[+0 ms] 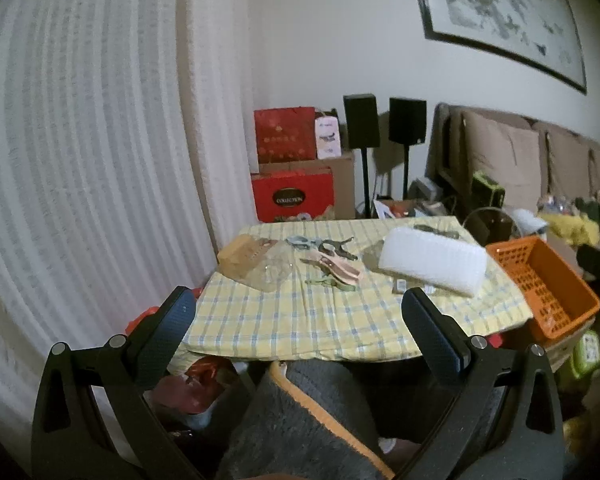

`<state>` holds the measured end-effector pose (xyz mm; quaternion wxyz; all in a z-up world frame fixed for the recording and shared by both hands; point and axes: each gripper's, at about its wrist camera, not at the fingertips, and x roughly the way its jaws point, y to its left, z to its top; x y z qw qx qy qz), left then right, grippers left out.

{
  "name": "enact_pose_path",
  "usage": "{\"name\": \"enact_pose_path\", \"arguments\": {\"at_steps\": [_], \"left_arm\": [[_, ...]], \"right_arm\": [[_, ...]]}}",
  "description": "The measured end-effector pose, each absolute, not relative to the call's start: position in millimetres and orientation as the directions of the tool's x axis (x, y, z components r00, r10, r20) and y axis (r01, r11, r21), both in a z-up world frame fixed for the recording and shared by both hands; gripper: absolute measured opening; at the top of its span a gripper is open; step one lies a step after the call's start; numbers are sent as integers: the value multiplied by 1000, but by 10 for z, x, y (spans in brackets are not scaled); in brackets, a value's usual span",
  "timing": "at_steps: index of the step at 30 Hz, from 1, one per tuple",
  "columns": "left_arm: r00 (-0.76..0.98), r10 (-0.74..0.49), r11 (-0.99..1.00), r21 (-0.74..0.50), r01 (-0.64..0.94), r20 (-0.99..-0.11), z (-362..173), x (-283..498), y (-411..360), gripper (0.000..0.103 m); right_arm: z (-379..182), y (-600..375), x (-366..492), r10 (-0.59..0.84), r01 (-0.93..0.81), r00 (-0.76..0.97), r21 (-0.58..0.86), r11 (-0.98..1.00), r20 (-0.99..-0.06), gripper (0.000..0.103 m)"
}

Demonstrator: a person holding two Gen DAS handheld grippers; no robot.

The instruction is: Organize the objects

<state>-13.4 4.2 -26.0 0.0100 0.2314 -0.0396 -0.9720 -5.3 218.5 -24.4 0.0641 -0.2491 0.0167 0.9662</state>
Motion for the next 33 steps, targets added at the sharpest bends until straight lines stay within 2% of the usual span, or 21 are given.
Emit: {"name": "enact_pose_path", "arguments": {"at_steps": [6, 10, 13, 17, 19, 27, 33], "left_arm": [[-894, -17, -997, 75, -19, -449, -257, -112, 77, 103], [-859, 99, -995, -45, -88, -502, -228, -185, -67, 103], [-865, 126, -990, -122, -75, -485, -196, -181, -195, 103], [-860, 180, -975, -201, -92, -478, -213, -220, -307, 103], [-853, 183, -975, -198, -96, -490, -237, -248, -310, 103], [-762, 195, -980, -145, -133, -618, -473, -447, -199, 103], [-778, 179, -982, -155, -106, -602, -605, -471, -142, 103]], "right_arm": [[-254, 2194, -54, 115, -133, -867, 3, -991, -486, 103], [-227, 2208, 28, 134, -128, -889, -44, -991, -439, 103], [-263, 2330, 54, 163, -147, -891, -70, -987, -424, 103], [-322, 2712, -22, 137, -187, -863, 55, -981, -486, 103], [-323, 2859, -43, 125, -202, -859, 105, -974, -496, 103], [-372, 2966, -73, 141, -226, -840, 102, -969, -524, 103], [-409, 2985, -88, 179, -234, -841, 45, -971, -511, 103]]}}
